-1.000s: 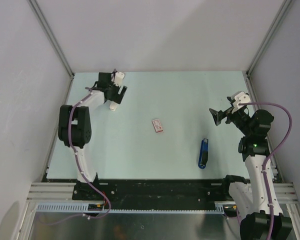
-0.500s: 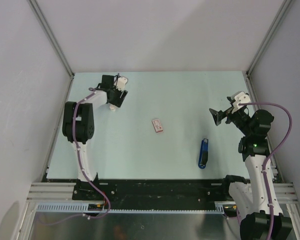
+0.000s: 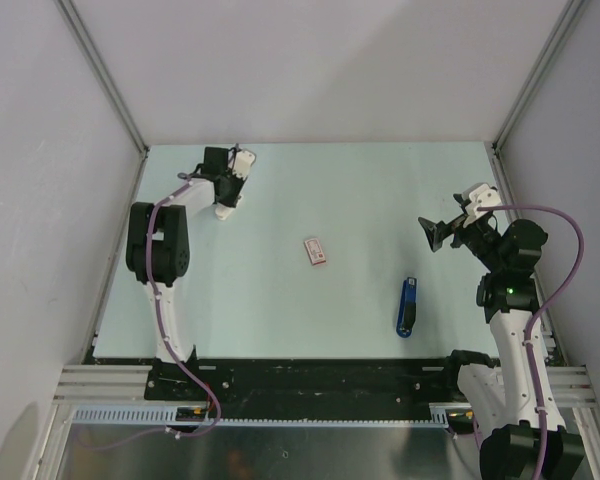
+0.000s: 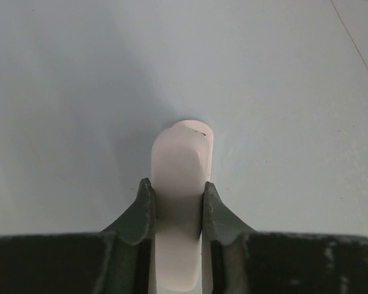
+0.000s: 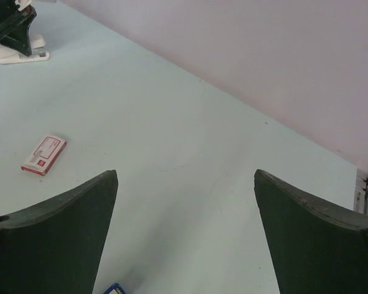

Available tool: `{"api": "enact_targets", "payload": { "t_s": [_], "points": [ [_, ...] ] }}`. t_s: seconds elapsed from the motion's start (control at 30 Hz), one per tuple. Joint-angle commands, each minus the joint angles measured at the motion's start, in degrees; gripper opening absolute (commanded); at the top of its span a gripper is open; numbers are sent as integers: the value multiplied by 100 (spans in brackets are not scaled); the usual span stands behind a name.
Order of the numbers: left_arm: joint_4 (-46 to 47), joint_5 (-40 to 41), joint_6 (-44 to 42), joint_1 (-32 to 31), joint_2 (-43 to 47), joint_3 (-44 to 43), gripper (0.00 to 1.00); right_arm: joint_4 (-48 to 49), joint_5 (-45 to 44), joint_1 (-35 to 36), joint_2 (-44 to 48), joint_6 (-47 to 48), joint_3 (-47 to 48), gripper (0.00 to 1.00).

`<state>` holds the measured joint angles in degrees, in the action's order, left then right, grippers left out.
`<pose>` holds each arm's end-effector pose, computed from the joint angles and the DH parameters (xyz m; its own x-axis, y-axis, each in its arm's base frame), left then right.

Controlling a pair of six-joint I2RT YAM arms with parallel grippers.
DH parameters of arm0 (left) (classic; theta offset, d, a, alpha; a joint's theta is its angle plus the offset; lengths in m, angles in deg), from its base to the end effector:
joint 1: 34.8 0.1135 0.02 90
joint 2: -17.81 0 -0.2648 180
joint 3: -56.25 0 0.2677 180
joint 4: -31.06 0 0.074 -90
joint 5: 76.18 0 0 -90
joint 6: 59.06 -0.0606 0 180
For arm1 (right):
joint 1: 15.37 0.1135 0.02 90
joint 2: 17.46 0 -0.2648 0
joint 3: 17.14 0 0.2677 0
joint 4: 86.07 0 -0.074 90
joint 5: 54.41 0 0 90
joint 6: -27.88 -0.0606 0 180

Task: Load the staples into the stapler

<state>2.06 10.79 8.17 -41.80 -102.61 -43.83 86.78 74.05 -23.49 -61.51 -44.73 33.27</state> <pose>0.4887 -0.0632 0.1468 -0.6339 0.4672 -0.6163 0.4351 0.8743 0.2152 0.2203 0.0066 0.3256 0.1379 -0.2561 -0.9568 -0.4861 0.8242 -0.2907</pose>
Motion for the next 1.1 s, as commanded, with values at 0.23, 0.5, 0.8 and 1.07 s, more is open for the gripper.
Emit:
{"api": "enact_targets", "payload": {
  "t_s": [0.23,0.5,0.8,1.07],
  "points": [
    [-34,-696,-589,-480,1047,613,0,35,760,4,104,15,4,96],
    [-213,-1670,-1364,-1855,2682,1860,0,-310,1287,228,5,366,19,95],
    [-699,-3091,-1017,-2990,3798,1783,0,-416,1499,866,-289,636,40,94],
    [-797,-4603,-592,-3309,4502,1685,0,-438,1936,1268,-468,603,42,91]
  ]
}}
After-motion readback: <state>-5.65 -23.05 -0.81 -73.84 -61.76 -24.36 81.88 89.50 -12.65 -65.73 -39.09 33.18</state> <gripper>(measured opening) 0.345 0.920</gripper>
